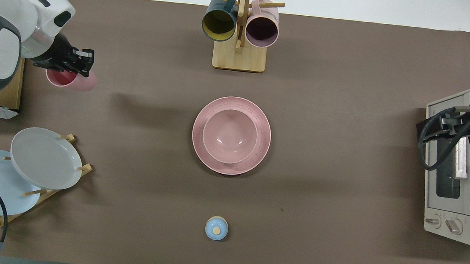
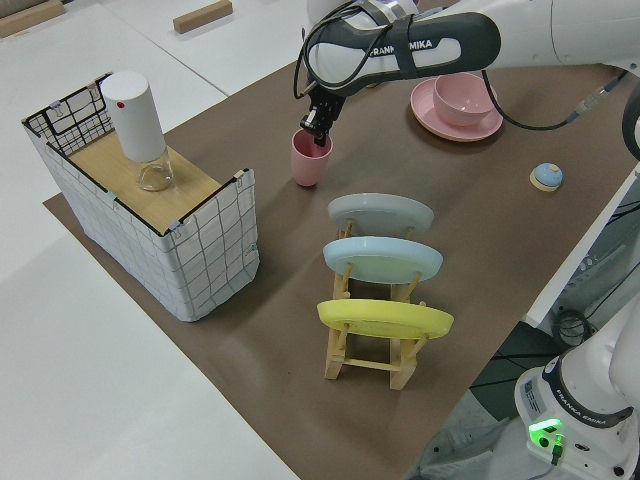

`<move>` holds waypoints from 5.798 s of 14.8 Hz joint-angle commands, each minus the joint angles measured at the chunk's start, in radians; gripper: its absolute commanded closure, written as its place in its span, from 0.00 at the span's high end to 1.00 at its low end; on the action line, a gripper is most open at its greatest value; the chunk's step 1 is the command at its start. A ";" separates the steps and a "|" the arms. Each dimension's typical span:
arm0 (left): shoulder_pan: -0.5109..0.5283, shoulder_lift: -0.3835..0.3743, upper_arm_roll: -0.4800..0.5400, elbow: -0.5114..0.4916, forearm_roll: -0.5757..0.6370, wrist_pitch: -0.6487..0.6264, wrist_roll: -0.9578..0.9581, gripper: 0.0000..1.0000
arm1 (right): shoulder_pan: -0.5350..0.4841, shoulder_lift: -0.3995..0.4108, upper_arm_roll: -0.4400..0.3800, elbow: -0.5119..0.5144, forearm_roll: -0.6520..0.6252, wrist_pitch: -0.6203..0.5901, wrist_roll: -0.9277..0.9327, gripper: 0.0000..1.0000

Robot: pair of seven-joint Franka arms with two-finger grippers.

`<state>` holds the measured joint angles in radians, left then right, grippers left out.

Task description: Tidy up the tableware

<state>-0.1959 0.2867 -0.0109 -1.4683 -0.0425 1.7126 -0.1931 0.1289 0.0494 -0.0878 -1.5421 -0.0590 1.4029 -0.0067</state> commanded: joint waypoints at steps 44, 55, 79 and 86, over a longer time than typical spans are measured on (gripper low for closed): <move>-0.470 0.152 0.016 0.088 -0.093 0.056 -0.565 1.00 | -0.103 -0.049 0.011 -0.044 0.036 0.047 -0.064 1.00; -0.042 -0.181 0.025 0.057 -0.093 -0.263 -0.093 1.00 | -0.101 -0.049 0.011 -0.044 0.036 0.047 -0.062 1.00; 0.174 -0.322 -0.069 -0.095 0.050 -0.251 0.149 1.00 | -0.103 -0.049 0.011 -0.044 0.036 0.047 -0.062 1.00; 0.174 -0.319 -0.063 -0.104 0.026 -0.223 0.138 1.00 | -0.103 -0.049 0.011 -0.044 0.036 0.047 -0.062 1.00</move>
<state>-0.0340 -0.0286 -0.0630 -1.5714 -0.0178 1.4779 -0.0701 0.0456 0.0236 -0.0861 -1.5569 -0.0442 1.4332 -0.0530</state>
